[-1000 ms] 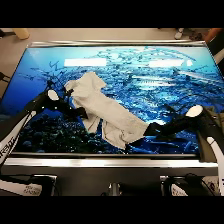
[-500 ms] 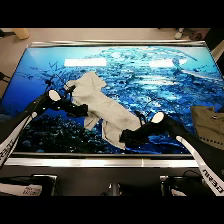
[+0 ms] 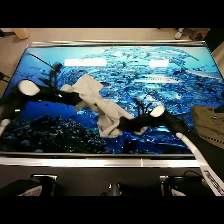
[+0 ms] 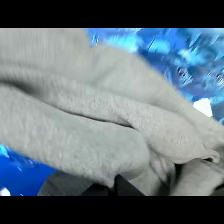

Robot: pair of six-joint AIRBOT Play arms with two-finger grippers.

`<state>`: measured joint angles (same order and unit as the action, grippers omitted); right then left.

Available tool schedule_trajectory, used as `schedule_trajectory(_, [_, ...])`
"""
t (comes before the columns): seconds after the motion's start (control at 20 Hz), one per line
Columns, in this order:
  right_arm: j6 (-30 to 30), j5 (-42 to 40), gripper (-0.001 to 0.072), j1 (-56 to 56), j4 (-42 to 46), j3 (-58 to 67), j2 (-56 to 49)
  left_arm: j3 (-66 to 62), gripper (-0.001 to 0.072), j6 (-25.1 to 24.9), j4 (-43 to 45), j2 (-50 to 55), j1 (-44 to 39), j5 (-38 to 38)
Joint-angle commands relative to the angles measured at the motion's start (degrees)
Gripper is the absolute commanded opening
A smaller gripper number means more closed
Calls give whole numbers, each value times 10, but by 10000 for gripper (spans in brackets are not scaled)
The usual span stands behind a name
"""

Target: Fold the shirts.

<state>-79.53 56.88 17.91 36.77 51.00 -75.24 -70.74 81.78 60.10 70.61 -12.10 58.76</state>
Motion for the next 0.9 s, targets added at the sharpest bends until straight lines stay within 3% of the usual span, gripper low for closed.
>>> schedule_trajectory(0.0, [14, 88, 30, -79, 126, 144, 125, -94, 25, -12, 97, -113, 3, -3])
schedule_trajectory(0.2, [5, 49, 30, -166, 250, 361, 308, -290, 25, 77, 130, -235, 2, -61])
schedule_trajectory(0.35, [-70, -6, 30, -172, 305, 396, 405, -328, 25, 102, 131, -302, 0, -124])
schedule_trajectory(0.45, [-115, -5, 30, -172, 361, 396, 437, -328, 25, 102, 160, -320, 0, -106])
schedule_trajectory(0.6, [-157, 21, 30, -172, 445, 396, 440, -328, 25, 113, 229, -317, 0, -106])
schedule_trajectory(0.7, [-179, 57, 30, -172, 451, 396, 418, -328, 25, 113, 276, -302, 0, -140])
schedule_trajectory(0.85, [-191, 180, 31, -172, 449, 396, 350, -328, 25, 113, 341, -253, 3, -198])
